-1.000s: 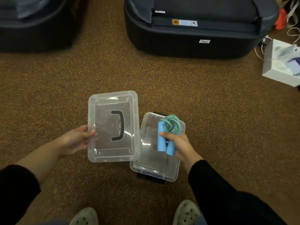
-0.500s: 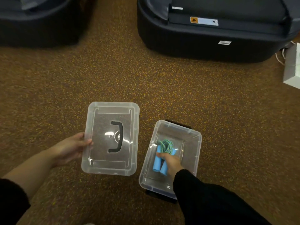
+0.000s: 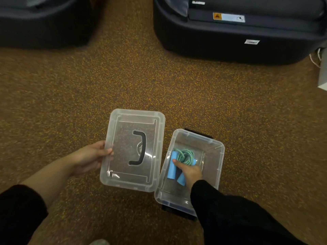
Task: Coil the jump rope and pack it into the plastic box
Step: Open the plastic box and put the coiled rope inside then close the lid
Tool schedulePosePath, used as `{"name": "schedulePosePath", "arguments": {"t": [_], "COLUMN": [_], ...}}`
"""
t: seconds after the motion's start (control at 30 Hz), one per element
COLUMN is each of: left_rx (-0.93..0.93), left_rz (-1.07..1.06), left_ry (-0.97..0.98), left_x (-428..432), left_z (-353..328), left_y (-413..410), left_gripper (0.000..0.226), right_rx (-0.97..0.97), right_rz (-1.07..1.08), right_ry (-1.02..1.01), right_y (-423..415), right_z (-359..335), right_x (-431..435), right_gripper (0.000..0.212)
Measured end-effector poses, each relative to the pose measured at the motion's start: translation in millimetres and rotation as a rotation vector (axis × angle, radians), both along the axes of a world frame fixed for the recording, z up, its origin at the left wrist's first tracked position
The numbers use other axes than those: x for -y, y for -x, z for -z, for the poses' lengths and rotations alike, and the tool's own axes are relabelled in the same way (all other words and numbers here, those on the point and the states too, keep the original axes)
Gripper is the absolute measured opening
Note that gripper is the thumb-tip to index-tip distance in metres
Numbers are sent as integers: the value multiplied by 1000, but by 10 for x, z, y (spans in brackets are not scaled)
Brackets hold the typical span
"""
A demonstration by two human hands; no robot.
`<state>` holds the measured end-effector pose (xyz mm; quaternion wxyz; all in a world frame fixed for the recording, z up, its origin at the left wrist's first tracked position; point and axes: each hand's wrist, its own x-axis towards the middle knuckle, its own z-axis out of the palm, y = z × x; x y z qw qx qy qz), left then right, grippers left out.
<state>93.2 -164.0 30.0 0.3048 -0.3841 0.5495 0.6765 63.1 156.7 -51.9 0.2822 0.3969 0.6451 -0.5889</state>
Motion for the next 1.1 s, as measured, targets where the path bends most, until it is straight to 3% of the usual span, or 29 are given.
{"name": "schedulePosePath", "arguments": {"t": [0.07,0.17,0.23,0.3,0.37,0.47,0.53,0.7,0.93,1.0,1.1], "left_rx": [0,-3,0,5,5,2,-2,16,10,-21,-57], "left_rz": [2,21,53,75,96,126,125,123,173,247,440], "left_ry": [-10,-12,-6,-4,-4,-14,-14,-28,21,145,514], "left_x": [-40,-111,-139,-185,-239,-355,-458,-823,-1359,-1514,-1724], "left_z": [-24,-87,-107,-130,-152,-201,-221,-277,-406,-367,-280], "left_y": [42,97,128,156,195,260,306,403,427,413,343], "left_gripper": [37,36,38,41,40,40,38,26,19,24,38], "right_rx": [-13,13,53,46,-20,-231,-419,-768,-674,-621,-593], "right_rz": [41,-57,-154,-196,-243,-315,-251,-173,-144,-94,-75], "right_ry": [-34,-254,-392,-454,-500,-490,-477,-383,-355,-371,-484], "right_y": [13,66,109,138,162,126,76,53,-10,-107,-242], "right_z": [-26,-6,-40,-159,-225,-389,-559,-983,-1023,-987,-903], "right_x": [21,47,73,116,128,77,7,-124,-466,-515,-578], "right_gripper": [53,113,125,114,89,42,27,22,25,28,34]}}
